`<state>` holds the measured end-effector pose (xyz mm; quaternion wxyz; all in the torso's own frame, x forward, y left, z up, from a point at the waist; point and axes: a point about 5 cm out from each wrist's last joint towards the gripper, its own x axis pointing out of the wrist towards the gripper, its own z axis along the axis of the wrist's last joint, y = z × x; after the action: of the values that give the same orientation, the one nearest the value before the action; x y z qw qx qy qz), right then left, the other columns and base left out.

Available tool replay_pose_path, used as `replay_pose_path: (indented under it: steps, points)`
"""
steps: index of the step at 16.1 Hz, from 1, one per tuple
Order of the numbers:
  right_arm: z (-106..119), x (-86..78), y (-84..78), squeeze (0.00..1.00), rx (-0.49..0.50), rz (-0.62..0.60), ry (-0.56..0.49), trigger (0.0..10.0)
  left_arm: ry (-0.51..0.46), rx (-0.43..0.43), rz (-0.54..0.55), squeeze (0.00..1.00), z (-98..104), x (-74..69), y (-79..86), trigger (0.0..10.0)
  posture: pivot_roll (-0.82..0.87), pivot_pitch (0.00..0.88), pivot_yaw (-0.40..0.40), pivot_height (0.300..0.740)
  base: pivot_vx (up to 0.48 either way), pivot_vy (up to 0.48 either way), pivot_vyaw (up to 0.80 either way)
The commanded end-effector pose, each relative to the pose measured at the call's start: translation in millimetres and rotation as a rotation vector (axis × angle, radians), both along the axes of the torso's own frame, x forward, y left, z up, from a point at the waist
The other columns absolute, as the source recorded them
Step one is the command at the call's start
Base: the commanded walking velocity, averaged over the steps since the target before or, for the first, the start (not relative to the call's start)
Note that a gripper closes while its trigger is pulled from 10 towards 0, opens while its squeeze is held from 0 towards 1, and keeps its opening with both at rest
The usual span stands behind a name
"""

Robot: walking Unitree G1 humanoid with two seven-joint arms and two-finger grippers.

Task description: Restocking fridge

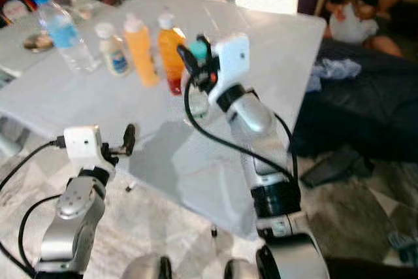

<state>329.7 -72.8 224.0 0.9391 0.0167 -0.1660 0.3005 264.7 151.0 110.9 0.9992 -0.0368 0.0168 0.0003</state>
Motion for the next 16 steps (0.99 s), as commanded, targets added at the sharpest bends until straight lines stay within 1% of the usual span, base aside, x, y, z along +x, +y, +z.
replay_pose_path:
  steps: [1,3,5,6,7,8,9,12,14,15,16]
  points:
    - [-11,-9.0,15.1,0.00,-0.035,0.044,0.032,10.0,0.006,0.001,0.013,0.00,-1,-1.0,4.7,10.0,0.01,0.093,0.064,0.740,0.000,0.480,0.00]
    - [-17,-17.3,15.1,0.00,-0.048,0.030,0.036,10.0,0.006,-0.003,0.007,0.00,-1,0.2,2.0,10.0,0.00,0.085,0.062,0.740,0.000,0.480,0.00]
    - [-21,-19.4,12.5,0.00,-0.048,0.011,0.044,10.0,-0.001,-0.007,0.018,0.00,0,2.3,2.8,10.0,0.00,0.081,0.059,0.740,0.000,0.480,0.00]
    - [-28,-21.8,7.1,0.00,-0.058,-0.012,0.055,10.0,-0.013,-0.004,0.049,0.00,3,5.0,8.4,10.0,0.00,0.077,0.059,0.740,0.000,0.480,0.00]
    - [-30,-22.2,4.6,0.00,-0.072,-0.024,0.054,10.0,-0.019,-0.001,0.058,0.00,4,6.5,10.9,10.0,0.00,0.075,0.059,0.740,0.000,0.480,0.00]
    - [-32,-23.2,2.1,0.00,-0.099,-0.035,0.038,10.0,-0.027,0.005,0.063,0.00,5,8.4,13.9,10.0,-0.01,0.073,0.063,0.740,0.000,0.480,0.00]
    - [-31,-23.3,-0.7,0.00,-0.099,-0.052,0.017,10.0,-0.030,0.006,0.066,0.00,6,9.5,15.3,10.0,-0.01,0.068,0.063,0.740,0.000,0.480,0.00]
    - [-33,-24.0,-9.0,0.00,-0.108,-0.099,0.009,10.0,-0.027,0.009,0.073,0.00,4,8.4,18.0,10.0,-0.02,0.063,0.071,0.740,0.000,0.480,0.80]
    - [-35,-26.8,-14.6,0.00,-0.101,-0.121,0.005,10.0,-0.023,0.018,0.092,0.00,1,3.9,18.8,10.0,-0.02,0.060,0.070,0.740,0.000,0.480,0.80]
    - [-34,-28.6,-17.3,0.00,-0.085,-0.128,0.003,10.0,-0.025,0.023,0.119,0.00,0,1.1,22.3,10.0,-0.02,0.053,0.070,0.740,0.000,0.480,0.80]
    - [-36,-33.2,-27.2,0.00,-0.069,-0.156,0.017,10.0,-0.010,0.025,0.186,0.00,-7,-8.4,30.8,10.0,-0.02,0.032,0.059,0.740,0.000,0.480,0.79]
